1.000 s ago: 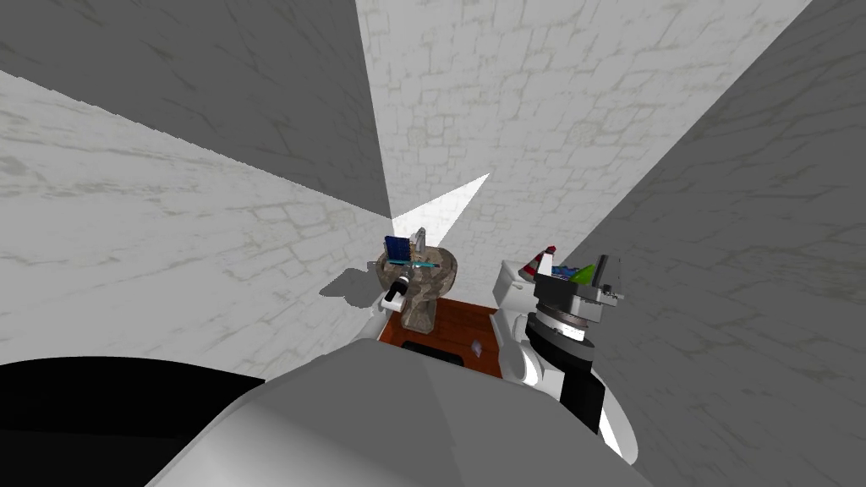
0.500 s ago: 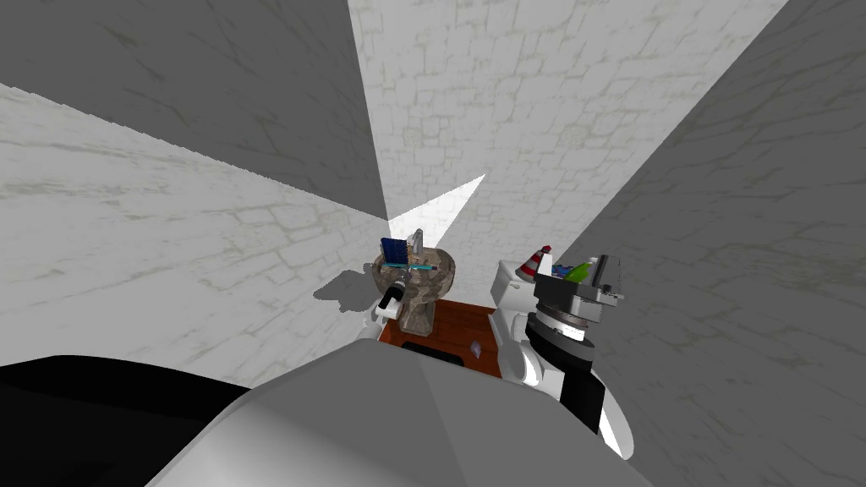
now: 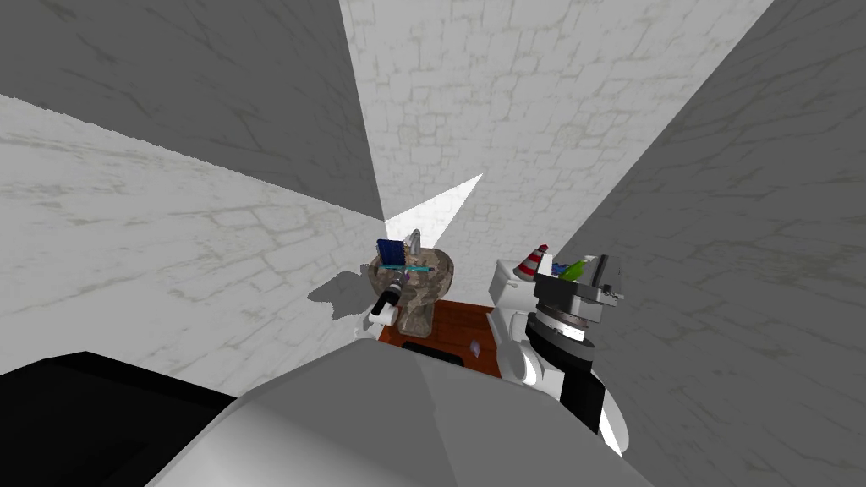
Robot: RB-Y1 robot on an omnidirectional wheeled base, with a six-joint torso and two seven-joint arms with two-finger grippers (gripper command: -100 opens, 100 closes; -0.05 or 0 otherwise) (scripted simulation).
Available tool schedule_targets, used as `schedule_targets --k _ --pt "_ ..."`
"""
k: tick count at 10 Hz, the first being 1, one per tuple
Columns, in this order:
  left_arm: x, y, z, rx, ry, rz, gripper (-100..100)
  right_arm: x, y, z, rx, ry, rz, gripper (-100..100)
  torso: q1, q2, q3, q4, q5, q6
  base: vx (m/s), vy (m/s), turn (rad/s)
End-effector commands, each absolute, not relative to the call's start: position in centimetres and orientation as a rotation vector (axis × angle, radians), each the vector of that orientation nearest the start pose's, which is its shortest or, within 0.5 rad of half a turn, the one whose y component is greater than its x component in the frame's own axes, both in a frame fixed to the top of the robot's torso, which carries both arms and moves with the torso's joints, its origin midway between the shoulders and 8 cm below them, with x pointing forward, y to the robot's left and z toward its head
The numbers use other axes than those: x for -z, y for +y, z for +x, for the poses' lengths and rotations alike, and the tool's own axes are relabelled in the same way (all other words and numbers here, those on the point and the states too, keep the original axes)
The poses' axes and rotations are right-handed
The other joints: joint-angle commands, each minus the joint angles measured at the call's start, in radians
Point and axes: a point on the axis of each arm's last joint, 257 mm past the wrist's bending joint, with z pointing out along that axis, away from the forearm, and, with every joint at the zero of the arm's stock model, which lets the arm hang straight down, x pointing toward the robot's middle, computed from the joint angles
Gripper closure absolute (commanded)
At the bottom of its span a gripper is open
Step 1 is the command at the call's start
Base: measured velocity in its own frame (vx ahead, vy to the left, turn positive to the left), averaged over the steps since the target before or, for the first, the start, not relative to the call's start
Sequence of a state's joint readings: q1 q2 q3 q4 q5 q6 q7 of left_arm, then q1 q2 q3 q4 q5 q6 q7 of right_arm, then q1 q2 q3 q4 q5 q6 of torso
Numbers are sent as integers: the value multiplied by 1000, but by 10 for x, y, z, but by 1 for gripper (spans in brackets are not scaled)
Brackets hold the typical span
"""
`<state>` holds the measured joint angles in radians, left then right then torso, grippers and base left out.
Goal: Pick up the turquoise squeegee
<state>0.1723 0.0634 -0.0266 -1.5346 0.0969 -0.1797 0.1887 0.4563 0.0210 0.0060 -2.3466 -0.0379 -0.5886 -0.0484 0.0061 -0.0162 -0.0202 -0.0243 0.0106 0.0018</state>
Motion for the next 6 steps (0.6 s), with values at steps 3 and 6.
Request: schedule_targets --k 3,6 --pt "281 269 458 1301 1063 -1422 100 -82 -274 313 -1432 422 551 0 0 -2 -1 -1 0 1 44 11 -113" --pt "274 276 438 1283 1054 -1431 100 -82 -274 313 -1432 422 551 0 0 -1 -1 -1 0 2 33 15 -108"
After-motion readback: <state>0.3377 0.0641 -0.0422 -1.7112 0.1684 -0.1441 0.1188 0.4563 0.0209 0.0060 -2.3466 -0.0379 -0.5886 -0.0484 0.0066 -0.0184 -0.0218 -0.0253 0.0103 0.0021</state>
